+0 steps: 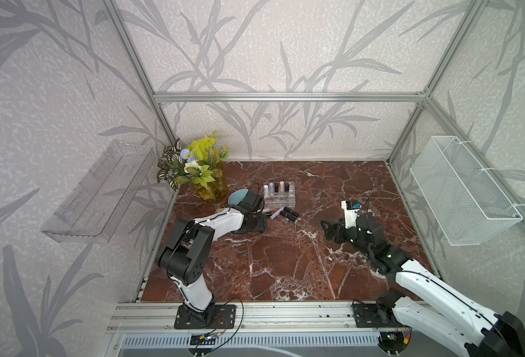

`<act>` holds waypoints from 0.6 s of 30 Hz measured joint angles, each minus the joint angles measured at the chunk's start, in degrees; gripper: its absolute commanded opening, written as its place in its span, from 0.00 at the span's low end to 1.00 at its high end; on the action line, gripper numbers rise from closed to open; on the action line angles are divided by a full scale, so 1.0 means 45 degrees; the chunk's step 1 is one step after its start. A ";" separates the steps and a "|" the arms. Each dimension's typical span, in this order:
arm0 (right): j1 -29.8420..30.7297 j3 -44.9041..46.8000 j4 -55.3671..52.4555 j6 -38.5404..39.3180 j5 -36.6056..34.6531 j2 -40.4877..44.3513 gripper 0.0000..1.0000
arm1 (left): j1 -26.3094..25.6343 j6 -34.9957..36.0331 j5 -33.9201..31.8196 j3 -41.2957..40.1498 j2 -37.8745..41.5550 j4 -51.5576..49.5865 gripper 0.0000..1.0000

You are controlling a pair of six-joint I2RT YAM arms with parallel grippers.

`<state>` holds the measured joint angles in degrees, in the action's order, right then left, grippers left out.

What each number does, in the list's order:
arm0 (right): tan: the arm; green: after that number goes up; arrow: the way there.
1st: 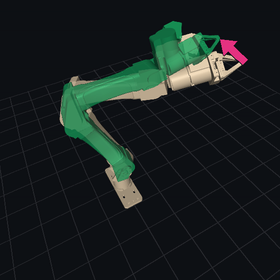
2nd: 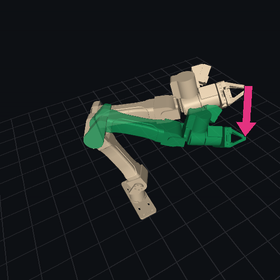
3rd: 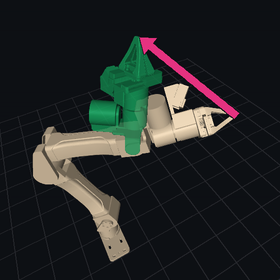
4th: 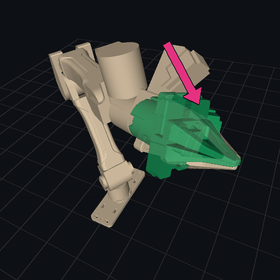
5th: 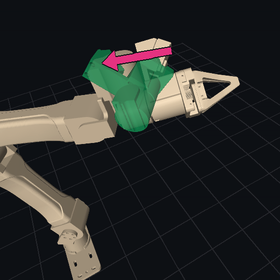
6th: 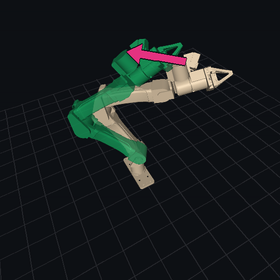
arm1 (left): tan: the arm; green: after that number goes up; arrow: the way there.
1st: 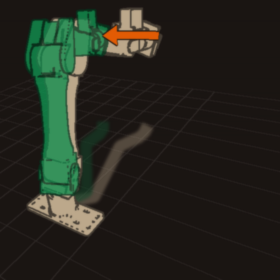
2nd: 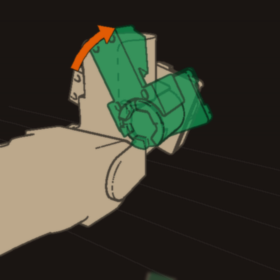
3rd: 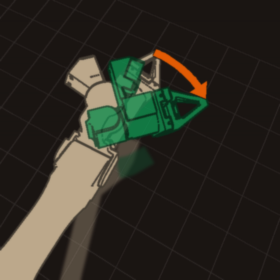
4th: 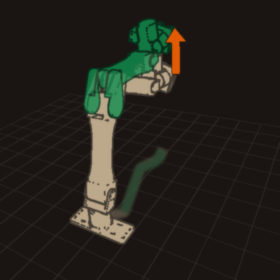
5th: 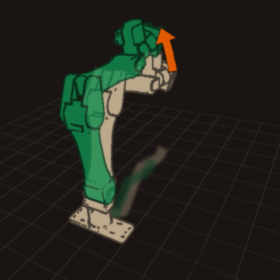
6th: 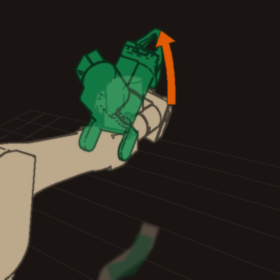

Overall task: Arrange the lipsticks in the organizer
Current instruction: Pick up the lipstick at the center of the board.

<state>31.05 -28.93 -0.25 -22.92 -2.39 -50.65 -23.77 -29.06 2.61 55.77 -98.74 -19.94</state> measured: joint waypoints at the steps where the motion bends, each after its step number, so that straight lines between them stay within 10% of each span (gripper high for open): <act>1: -0.0019 0.0015 0.0000 0.0000 0.0010 0.0000 0.88 | 0.0015 0.0015 0.0010 0.0053 -0.0053 -0.0010 0.72; 18: -0.0214 0.0044 -0.0005 0.0000 0.0228 0.0068 0.88 | 0.0063 0.0384 0.0000 0.0165 -0.0204 -0.0233 0.49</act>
<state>30.09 -28.73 -0.27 -22.92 -1.37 -50.35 -23.49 -27.33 2.61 56.51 -99.66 -20.99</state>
